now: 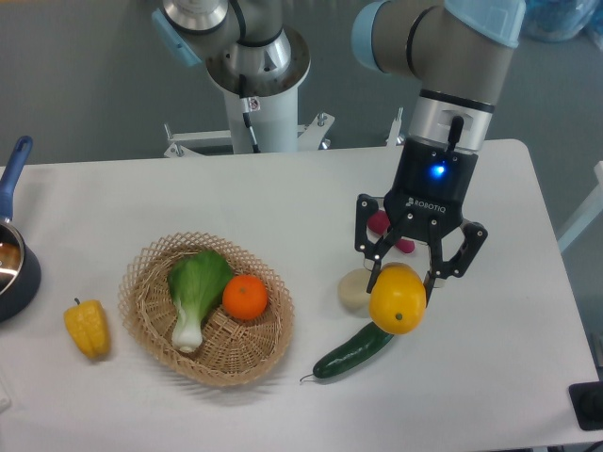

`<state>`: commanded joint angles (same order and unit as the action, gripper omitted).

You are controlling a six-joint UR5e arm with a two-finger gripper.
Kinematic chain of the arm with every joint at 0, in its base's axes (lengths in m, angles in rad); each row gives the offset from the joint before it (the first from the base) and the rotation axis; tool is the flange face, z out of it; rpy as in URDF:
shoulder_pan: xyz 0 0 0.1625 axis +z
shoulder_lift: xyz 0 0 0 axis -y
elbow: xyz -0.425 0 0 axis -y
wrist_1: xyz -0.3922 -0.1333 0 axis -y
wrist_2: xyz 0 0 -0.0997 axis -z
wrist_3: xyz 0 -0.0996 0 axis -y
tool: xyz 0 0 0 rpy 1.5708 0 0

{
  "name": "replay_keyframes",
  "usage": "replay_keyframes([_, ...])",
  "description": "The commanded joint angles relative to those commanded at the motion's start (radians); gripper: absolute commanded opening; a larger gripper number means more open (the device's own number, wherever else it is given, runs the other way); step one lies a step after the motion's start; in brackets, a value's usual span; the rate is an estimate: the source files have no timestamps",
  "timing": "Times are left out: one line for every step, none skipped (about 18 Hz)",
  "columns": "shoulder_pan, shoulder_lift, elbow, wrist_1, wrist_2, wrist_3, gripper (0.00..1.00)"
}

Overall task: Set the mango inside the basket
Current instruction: 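Grip the yellow mango and lift it off the table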

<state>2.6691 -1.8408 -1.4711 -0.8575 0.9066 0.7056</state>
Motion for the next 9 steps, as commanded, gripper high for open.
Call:
replay_keyframes([-0.003, 0.003, -0.006, 0.000, 0.000, 0.002, 0.36])
replay_keyframes([-0.005, 0.006, -0.005, -0.002, 0.000, 0.002, 0.36])
replay_keyframes([-0.002, 0.008, 0.004, -0.002, 0.000, -0.006, 0.36])
replay_keyframes([-0.002, 0.008, 0.000, -0.002, 0.002, 0.000, 0.36])
replay_keyframes([-0.002, 0.008, -0.009, 0.000, 0.002, 0.005, 0.36])
replay_keyframes([0.000, 0.009, -0.012, 0.000, 0.002, 0.005, 0.36])
replay_keyframes([-0.003, 0.009, -0.012, 0.000, 0.002, 0.005, 0.36])
replay_keyframes([-0.006, 0.009, -0.011, 0.000, 0.002, 0.003, 0.36])
replay_keyframes([-0.006, 0.008, -0.011, 0.000, 0.002, 0.003, 0.36])
